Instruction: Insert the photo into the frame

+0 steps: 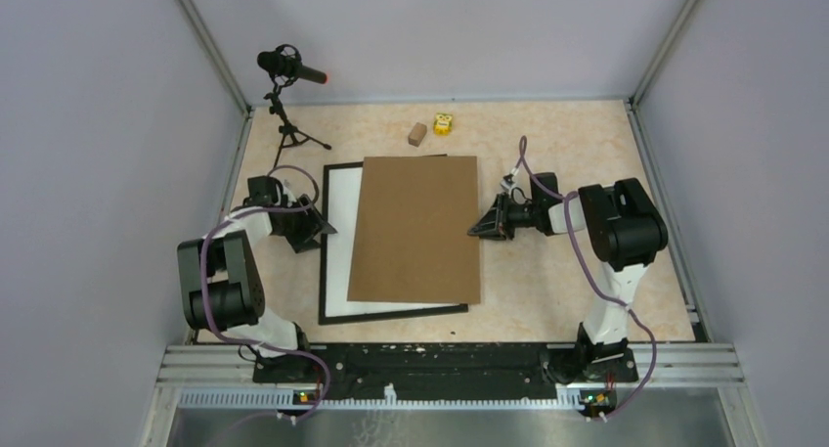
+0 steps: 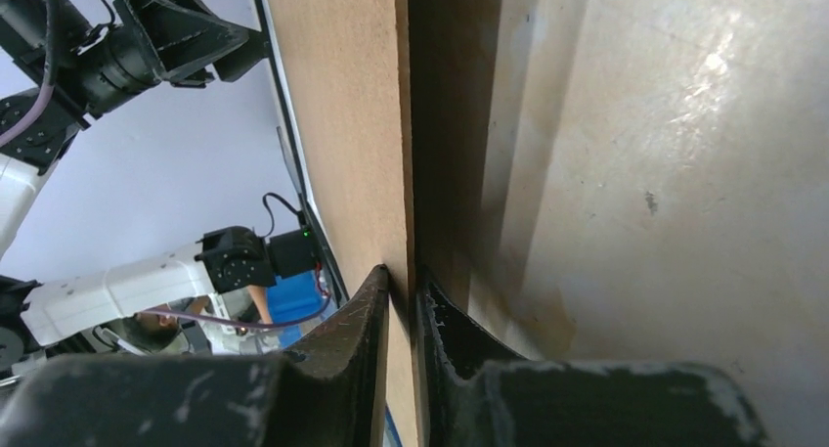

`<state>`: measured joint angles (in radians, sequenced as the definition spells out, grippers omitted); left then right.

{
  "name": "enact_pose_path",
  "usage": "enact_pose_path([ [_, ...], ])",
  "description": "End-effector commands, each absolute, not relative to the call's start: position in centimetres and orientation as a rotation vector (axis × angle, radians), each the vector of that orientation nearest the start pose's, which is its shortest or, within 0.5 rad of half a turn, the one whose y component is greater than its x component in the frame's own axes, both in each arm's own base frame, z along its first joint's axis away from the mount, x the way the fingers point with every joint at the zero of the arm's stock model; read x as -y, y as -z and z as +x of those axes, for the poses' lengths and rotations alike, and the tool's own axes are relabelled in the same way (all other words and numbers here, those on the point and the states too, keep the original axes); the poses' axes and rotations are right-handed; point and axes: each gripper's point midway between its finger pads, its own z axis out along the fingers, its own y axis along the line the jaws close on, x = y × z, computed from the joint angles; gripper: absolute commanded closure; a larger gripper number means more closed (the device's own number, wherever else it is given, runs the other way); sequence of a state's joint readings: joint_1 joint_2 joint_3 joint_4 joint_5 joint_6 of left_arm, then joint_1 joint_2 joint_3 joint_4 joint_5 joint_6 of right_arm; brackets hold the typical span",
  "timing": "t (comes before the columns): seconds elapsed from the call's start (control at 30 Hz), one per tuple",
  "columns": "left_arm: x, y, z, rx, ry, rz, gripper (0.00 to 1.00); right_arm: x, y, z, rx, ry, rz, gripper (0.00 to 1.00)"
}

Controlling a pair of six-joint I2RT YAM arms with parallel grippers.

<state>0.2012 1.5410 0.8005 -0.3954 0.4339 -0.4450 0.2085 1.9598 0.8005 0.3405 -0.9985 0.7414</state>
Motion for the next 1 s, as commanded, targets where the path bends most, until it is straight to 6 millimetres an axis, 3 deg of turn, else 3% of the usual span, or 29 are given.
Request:
enact_pose_path([
  [0.0, 4.9, -3.2, 31.3, -2.585, 0.850, -0.659, 0.41, -24.0, -4.3, 31.3, -2.447, -1.666, 0.047, 0.90],
  [0.2, 5.6, -3.5, 31.3, -2.570, 0.924, -0.635, 0.46, -24.1, -6.4, 30.1, -2.421, -1.744, 0.012, 1.00],
  [0.37, 5.5, -3.8, 31.5, -2.559, 0.906, -0.612, 0.47, -24.2, -7.4, 29.5, -2.414, -1.791, -0.030, 1.00],
  [0.63, 6.1, -2.8, 30.8, -2.629, 0.832, -0.570, 0.55, -23.8, -8.7, 28.9, -2.419, -1.746, -0.140, 1.00],
  [0.8, 6.8, -2.1, 30.4, -2.690, 0.737, -0.493, 0.70, -22.9, -9.2, 29.0, -2.423, -1.734, -0.161, 1.00],
  [0.97, 7.8, -1.2, 30.3, -2.757, 0.662, -0.414, 0.76, -21.5, -10.2, 28.1, -2.434, -1.697, -0.127, 1.00],
])
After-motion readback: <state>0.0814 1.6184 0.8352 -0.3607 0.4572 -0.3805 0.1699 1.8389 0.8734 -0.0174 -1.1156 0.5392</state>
